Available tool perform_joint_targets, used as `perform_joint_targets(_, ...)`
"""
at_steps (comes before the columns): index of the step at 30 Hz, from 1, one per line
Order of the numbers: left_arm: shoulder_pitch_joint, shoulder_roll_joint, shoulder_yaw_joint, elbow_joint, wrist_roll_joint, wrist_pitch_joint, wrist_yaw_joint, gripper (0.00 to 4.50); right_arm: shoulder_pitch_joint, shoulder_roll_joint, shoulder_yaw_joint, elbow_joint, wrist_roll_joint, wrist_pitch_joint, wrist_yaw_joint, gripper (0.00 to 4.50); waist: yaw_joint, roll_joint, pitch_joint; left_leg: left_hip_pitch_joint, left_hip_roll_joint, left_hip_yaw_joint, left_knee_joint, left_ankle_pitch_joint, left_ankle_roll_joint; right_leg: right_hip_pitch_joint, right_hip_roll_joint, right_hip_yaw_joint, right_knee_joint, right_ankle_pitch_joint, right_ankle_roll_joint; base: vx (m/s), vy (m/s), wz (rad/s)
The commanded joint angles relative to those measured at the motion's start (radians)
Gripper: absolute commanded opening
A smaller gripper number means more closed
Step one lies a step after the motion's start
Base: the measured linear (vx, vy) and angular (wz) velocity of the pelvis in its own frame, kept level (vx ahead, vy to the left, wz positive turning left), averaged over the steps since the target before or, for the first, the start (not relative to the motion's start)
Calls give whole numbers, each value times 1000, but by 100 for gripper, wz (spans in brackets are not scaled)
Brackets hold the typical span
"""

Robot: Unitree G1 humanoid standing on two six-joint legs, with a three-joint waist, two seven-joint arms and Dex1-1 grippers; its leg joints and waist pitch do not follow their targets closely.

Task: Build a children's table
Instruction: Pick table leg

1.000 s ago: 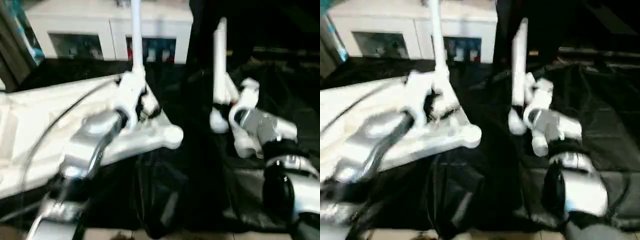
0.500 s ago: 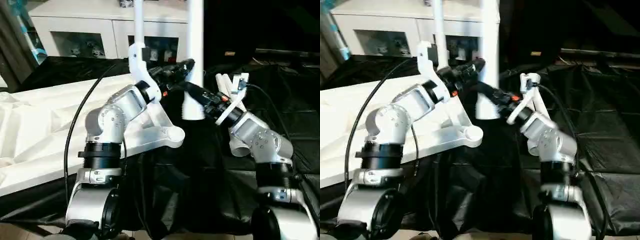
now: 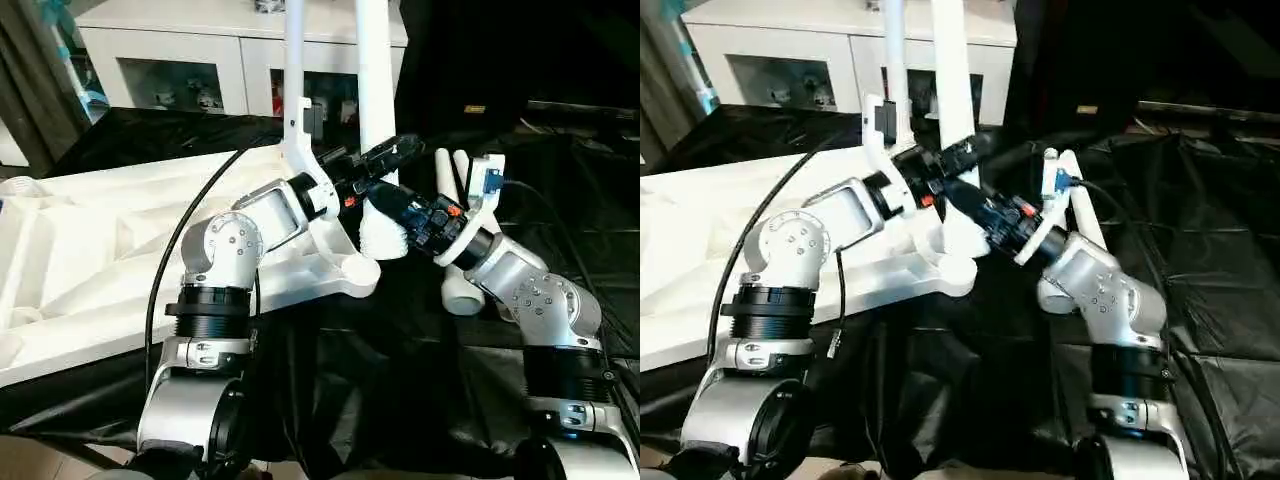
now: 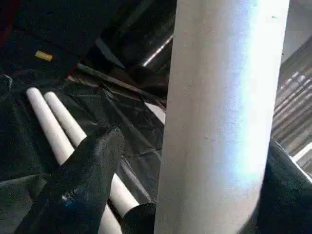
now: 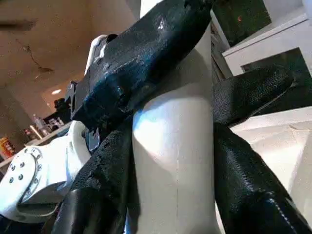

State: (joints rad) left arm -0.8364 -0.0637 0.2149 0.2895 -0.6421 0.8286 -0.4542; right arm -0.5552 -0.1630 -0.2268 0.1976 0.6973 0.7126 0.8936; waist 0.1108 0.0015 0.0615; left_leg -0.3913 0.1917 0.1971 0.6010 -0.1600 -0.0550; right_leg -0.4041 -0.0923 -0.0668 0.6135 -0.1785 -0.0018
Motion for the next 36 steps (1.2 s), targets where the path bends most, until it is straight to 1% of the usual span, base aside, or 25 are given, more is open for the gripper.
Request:
perform_joint_targets(1, -11, 8, 9, -7, -12, -1, 1, 350, 4, -4, 17, -45, 8, 6, 20, 188, 1, -3, -81, 20, 30, -19, -66, -160, 38, 54, -50, 35, -72, -146, -206, 0, 0, 0)
perform_joint_targets(3, -6, 9, 14, -13, -29, 3, -5, 347, 13, -3, 18, -64, 28, 21, 21, 188, 2, -4, -80, 21, 31, -19, -68, -171, 35, 54, -50, 34, -74, -164, -204, 0, 0, 0)
perform_joint_targets(5, 5, 15, 11, -34, -58, 21, -36, 329, 24, -8, 28, -77, 52, 38, 29, 188, 4, -4, -80, 22, 32, -20, -68, -171, 32, 54, -51, 35, -71, -163, -206, 0, 0, 0)
perform_joint_targets(6, 8, 17, 10, -39, -63, 26, -44, 314, 27, -9, 31, -79, 54, 41, 32, 188, 4, -5, -80, 21, 32, -20, -69, -173, 33, 54, -51, 34, -72, -167, -207, 0, 0, 0)
perform_joint_targets(10, 24, 23, 11, -70, -101, 49, -91, 298, 39, -21, 46, -84, 68, 65, 65, 188, 4, -7, -77, 21, 32, -19, -70, -186, 30, 53, -52, 35, -75, -194, -203, 0, 0, 0)
perform_joint_targets(11, 28, 30, 14, -78, -115, 57, -114, 284, 42, -31, 50, -86, 76, 80, 80, 188, 4, -10, -77, 21, 31, -18, -70, -184, 30, 54, -52, 35, -77, -203, -196, 0, 0, 0)
perform_joint_targets(12, 28, 33, 15, -80, -118, 58, -122, 276, 44, -35, 52, -86, 77, 84, 87, 188, 5, -7, -77, 20, 32, -20, -71, -182, 28, 53, -52, 36, -76, -208, -193, 0, 0, 0)
perform_joint_targets(13, 28, 35, 15, -80, -120, 58, -126, 271, 45, -37, 53, -86, 78, 86, 90, 188, 4, -7, -77, 21, 32, -19, -71, -185, 26, 53, -52, 35, -78, -212, -190, 0, 0, 0)
perform_joint_targets(15, 26, 45, 16, -82, -128, 60, -134, 242, 48, -45, 58, -85, 79, 92, 98, 188, 5, -9, -76, 21, 32, -19, -72, -193, 21, 51, -52, 36, -79, -228, -183, 0, 0, 0)
perform_joint_targets(16, 23, 51, 19, -83, -135, 61, -137, 242, 51, -51, 62, -86, 83, 97, 102, 188, 5, -9, -76, 21, 32, -20, -72, -194, 20, 52, -53, 36, -79, -229, -181, 0, 0, 0)
perform_joint_targets(17, 21, 58, 22, -86, -140, 63, -139, 229, 54, -56, 67, -88, 89, 100, 104, 188, 5, -9, -76, 21, 33, -20, -72, -193, 20, 52, -53, 36, -79, -226, -181, 0, 0, 0)
perform_joint_targets(19, 20, 63, 22, -87, -139, 63, -141, 224, 56, -60, 70, -92, 92, 104, 108, 188, 4, -7, -77, 21, 33, -21, -73, -189, 20, 52, -52, 36, -78, -218, -181, 0, 0, 0)
perform_joint_targets(20, 18, 70, 19, -88, -134, 60, -143, 204, 58, -64, 73, -96, 92, 106, 111, 188, 4, -5, -77, 22, 33, -20, -72, -189, 19, 50, -52, 36, -78, -219, -180, 0, 0, 0)
perform_joint_targets(21, 17, 77, 12, -88, -127, 56, -150, 199, 59, -66, 75, -99, 93, 108, 113, 188, 3, -6, -77, 22, 33, -20, -72, -186, 17, 51, -52, 36, -78, -214, -181, 0, 0, 0)
perform_joint_targets(22, 17, 84, 6, -89, -119, 51, -157, 199, 61, -69, 75, -102, 95, 111, 116, 188, 4, -6, -77, 23, 33, -20, -72, -186, 17, 50, -51, 36, -78, -213, -181, 0, 0, 0)
perform_joint_targets(23, 15, 89, 0, -87, -112, 44, -160, 197, 64, -72, 76, -108, 98, 115, 119, 188, 3, -1, -77, 21, 32, -21, -73, -187, 15, 51, -50, 36, -77, -212, -179, 0, 0, 0)
perform_joint_targets(24, 14, 92, -3, -85, -109, 41, -160, 194, 66, -73, 76, -111, 99, 117, 121, 188, 3, -4, -77, 22, 32, -20, -73, -190, 13, 51, -51, 36, -78, -213, -178, 0, 0, 0)
perform_joint_targets(26, 10, 104, -15, -80, -106, 34, -175, 193, 70, -82, 78, -111, 100, 115, 125, 188, 4, -3, -78, 23, 32, -20, -73, -186, 12, 51, -50, 36, -77, -204, -179, 0, 0, 0)
perform_joint_targets(27, 8, 106, -16, -80, -107, 34, -177, 193, 71, -84, 79, -111, 100, 114, 126, 188, 4, -1, -78, 22, 32, -20, -72, -185, 11, 51, -50, 37, -76, -194, -181, 0, 0, 0)
perform_joint_targets(29, -4, 115, -19, -75, -115, 39, -192, 193, 78, -90, 83, -117, 104, 116, 126, 188, 4, -2, -77, 22, 31, -19, -72, -191, 10, 52, -51, 36, -77, -196, -186, 0, 0, 0)
perform_joint_targets(30, -6, 121, -22, -78, -119, 42, -205, 193, 81, -91, 85, -121, 107, 117, 125, 188, 4, 2, -78, 22, 32, -20, -72, -191, 10, 52, -51, 36, -76, -197, -186, 0, 0, 0)
perform_joint_targets(31, -6, 121, -22, -78, -119, 42, -205, 193, 81, -91, 85, -121, 107, 117, 125, 188, 4, -1, -77, 22, 31, -20, -72, -191, 11, 52, -50, 36, -77, -196, -184, 0, 0, 0)
perform_joint_targets(32, -14, 128, -24, -78, -127, 50, -217, 193, 86, -95, 90, -128, 106, 118, 124, 188, 4, 0, -78, 22, 32, -20, -72, -188, 10, 52, -50, 36, -76, -189, -186, 0, 0, 0)
perform_joint_targets(33, -15, 130, -24, -78, -130, 53, -220, 193, 87, -96, 91, -129, 105, 117, 124, 188, 4, 3, -78, 22, 32, -21, -72, -189, 9, 53, -50, 36, -75, -187, -188, 0, 0, 0)
perform_joint_targets(36, -18, 135, -29, -74, -128, 46, -219, 193, 90, -101, 105, -131, 72, 88, 114, 188, 3, 2, -77, 23, 32, -21, -73, -207, 4, 51, -50, 35, -77, -201, -189, 0, 0, 0)
